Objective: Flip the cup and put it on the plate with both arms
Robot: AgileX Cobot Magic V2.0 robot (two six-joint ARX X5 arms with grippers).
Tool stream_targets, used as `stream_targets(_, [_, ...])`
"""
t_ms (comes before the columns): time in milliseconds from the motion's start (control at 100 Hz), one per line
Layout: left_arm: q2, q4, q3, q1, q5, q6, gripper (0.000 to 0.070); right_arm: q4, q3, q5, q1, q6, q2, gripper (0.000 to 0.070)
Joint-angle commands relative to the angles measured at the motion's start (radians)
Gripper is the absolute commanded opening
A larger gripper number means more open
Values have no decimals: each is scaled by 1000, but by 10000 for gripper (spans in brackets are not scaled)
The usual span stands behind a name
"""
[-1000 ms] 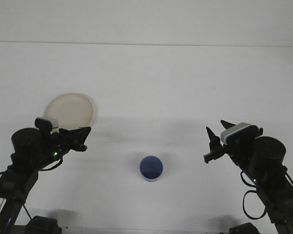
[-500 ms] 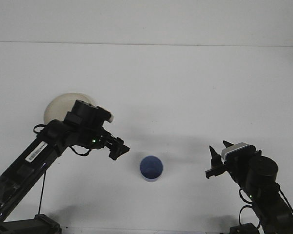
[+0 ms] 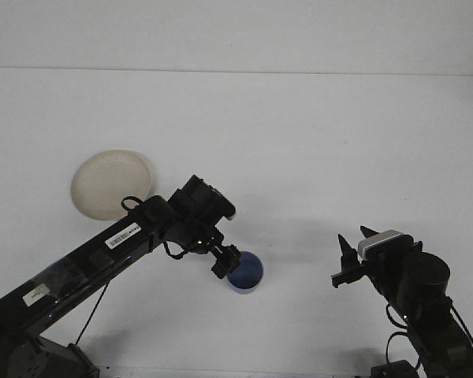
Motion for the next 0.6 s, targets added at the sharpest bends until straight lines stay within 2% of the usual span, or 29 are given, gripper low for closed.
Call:
stream_targets(0, [29, 16, 24, -22, -32, 11, 509, 10, 5, -1, 1, 7, 3, 345])
stream_targets(110, [54, 42, 24, -46, -68, 11, 509, 10, 5, -1, 1, 6, 3, 345])
stream_targets(460, [146, 80, 24, -80, -84, 11, 484, 10, 5, -1, 1, 6, 4, 345])
stream_targets(510, [147, 92, 24, -82, -98, 11, 406, 10, 5, -1, 1, 6, 3, 345])
stream_targets(590, [147, 107, 24, -87, -118, 11, 177, 10, 5, -1, 1, 6, 4, 345])
